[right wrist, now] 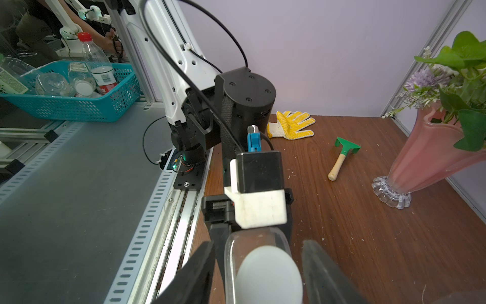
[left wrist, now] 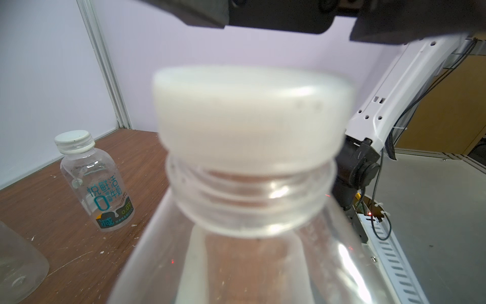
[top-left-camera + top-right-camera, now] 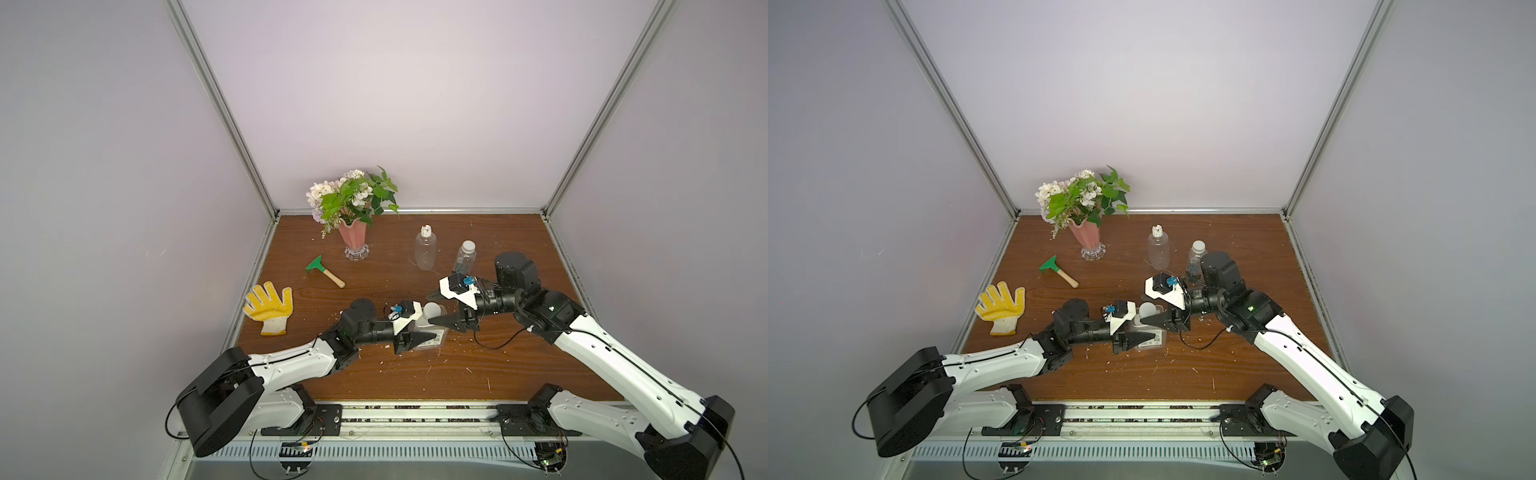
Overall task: Screw on the bottle caps
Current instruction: Screw the bottle cap onto the plastic bottle.
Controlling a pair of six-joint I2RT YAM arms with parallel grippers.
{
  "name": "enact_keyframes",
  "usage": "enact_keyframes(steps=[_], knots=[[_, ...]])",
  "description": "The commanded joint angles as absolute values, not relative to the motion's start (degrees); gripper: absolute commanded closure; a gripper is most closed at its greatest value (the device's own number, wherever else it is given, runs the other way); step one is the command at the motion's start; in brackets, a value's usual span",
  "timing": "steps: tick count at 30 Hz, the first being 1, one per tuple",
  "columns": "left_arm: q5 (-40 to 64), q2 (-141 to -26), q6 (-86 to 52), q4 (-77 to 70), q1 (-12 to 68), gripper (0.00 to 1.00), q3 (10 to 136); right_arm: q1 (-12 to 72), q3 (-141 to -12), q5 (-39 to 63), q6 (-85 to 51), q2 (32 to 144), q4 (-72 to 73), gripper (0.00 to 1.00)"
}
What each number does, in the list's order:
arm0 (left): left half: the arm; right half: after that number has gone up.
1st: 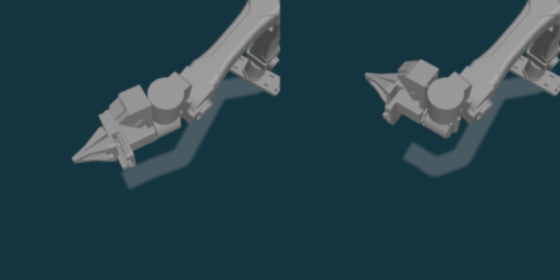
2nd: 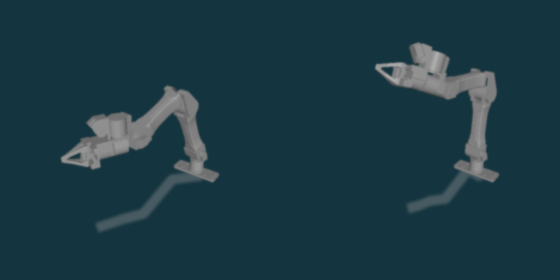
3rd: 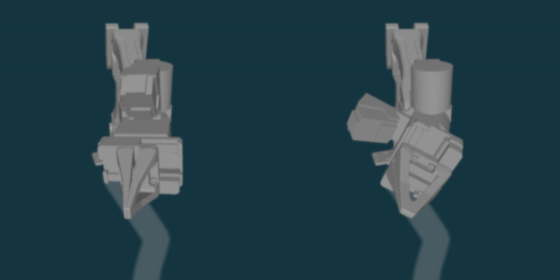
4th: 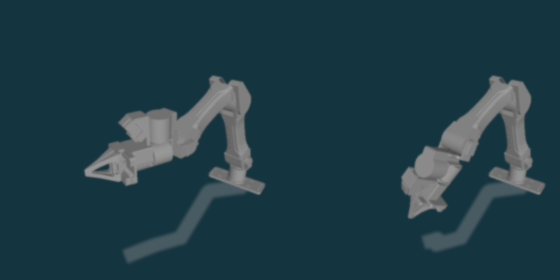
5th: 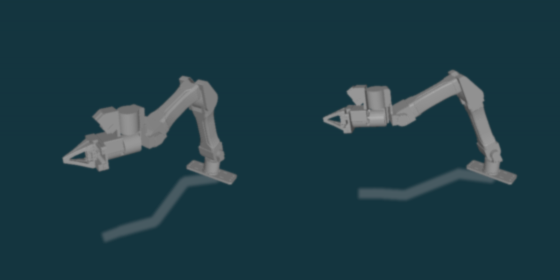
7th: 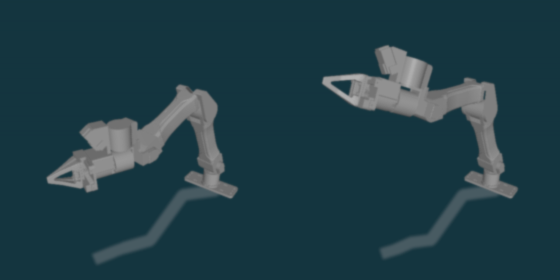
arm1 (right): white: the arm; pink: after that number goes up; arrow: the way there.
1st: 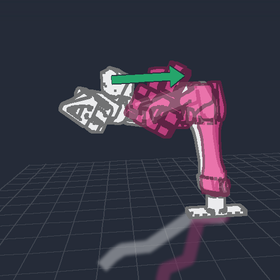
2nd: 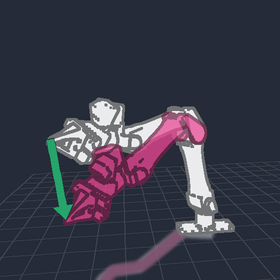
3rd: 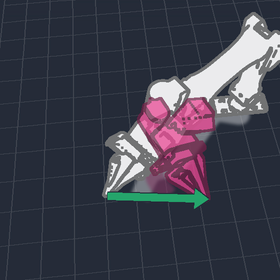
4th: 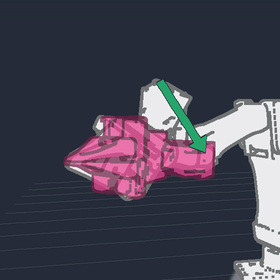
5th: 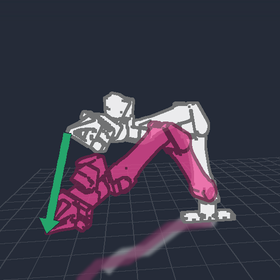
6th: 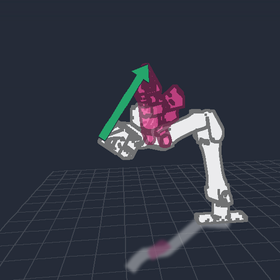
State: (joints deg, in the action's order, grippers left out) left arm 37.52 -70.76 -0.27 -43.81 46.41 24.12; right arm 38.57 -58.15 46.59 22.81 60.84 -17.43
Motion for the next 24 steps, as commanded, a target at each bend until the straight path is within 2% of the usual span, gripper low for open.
enact_keyframes(steps=[1,13,24], knots=[[38.77,-70.19,-0.38,-44.91,45.87,0.56,25.50,38.84,-57.33,46.74,23.56,61.15,-17.31,0.42],[38.20,-70.19,-0.04,-45.00,45.88,0.56,25.45,38.95,-56.48,45.98,23.29,61.44,-17.18,0.52],[34.98,-68.55,0.37,-47.62,45.83,0.56,25.80,39.08,-52.27,42.42,19.32,60.01,-14.04,0.54]])
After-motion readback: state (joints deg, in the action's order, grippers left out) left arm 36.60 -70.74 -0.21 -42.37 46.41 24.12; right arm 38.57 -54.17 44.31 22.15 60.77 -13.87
